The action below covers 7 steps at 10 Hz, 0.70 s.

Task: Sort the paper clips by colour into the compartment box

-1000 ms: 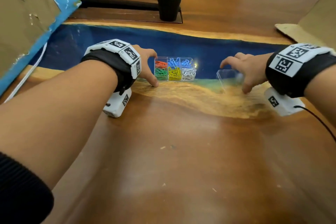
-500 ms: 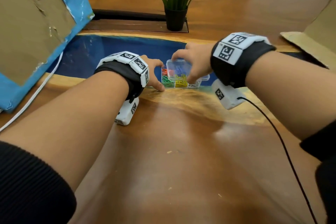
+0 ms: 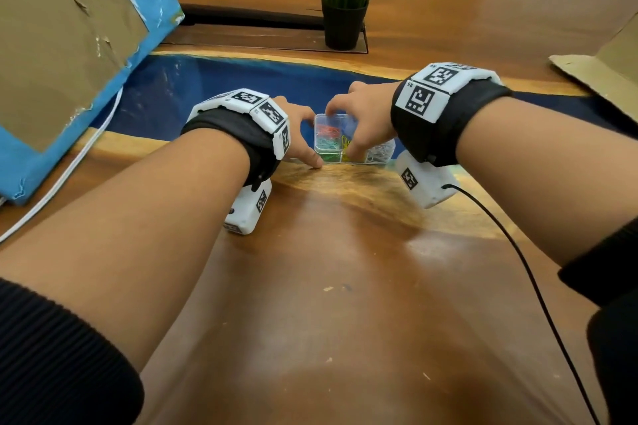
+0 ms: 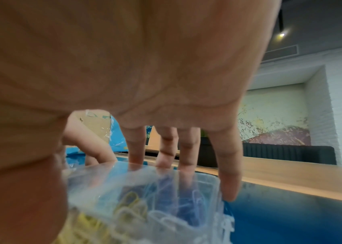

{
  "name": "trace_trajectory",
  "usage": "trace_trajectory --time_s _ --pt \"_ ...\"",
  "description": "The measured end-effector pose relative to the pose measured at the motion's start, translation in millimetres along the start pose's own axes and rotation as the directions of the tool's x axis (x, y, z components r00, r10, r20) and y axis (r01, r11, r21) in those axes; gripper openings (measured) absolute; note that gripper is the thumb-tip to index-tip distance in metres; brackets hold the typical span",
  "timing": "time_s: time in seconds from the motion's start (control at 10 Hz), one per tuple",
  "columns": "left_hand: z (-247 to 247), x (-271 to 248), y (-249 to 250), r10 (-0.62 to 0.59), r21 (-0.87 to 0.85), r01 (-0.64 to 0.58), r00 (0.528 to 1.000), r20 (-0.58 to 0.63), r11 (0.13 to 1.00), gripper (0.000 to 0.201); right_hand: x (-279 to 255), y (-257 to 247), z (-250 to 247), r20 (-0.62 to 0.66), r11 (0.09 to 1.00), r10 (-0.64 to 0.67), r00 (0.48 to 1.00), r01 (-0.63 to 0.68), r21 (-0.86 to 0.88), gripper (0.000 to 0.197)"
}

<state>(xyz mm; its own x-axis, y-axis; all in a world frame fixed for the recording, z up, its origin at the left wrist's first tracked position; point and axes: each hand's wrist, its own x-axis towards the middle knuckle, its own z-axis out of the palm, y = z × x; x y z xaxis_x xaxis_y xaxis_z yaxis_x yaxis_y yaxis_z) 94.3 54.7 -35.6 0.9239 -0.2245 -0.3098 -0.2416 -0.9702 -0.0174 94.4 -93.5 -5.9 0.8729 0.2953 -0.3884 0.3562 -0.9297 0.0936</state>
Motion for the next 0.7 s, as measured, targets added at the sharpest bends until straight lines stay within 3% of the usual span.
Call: trace_trajectory --time_s 0.6,0.7 --pt "-2 -5 2 -0.031 -0.049 0.032 0.999 0.025 0.998 0.087 -1 2 3 0.011 0.999 -0.004 1.0 0.003 0.053 0.084" --pt "3 -12 2 -0.023 -0.103 0.024 1.0 0.015 0.994 0.104 -9 4 12 0.007 0.996 0.024 1.0 -0.025 0.084 0.108"
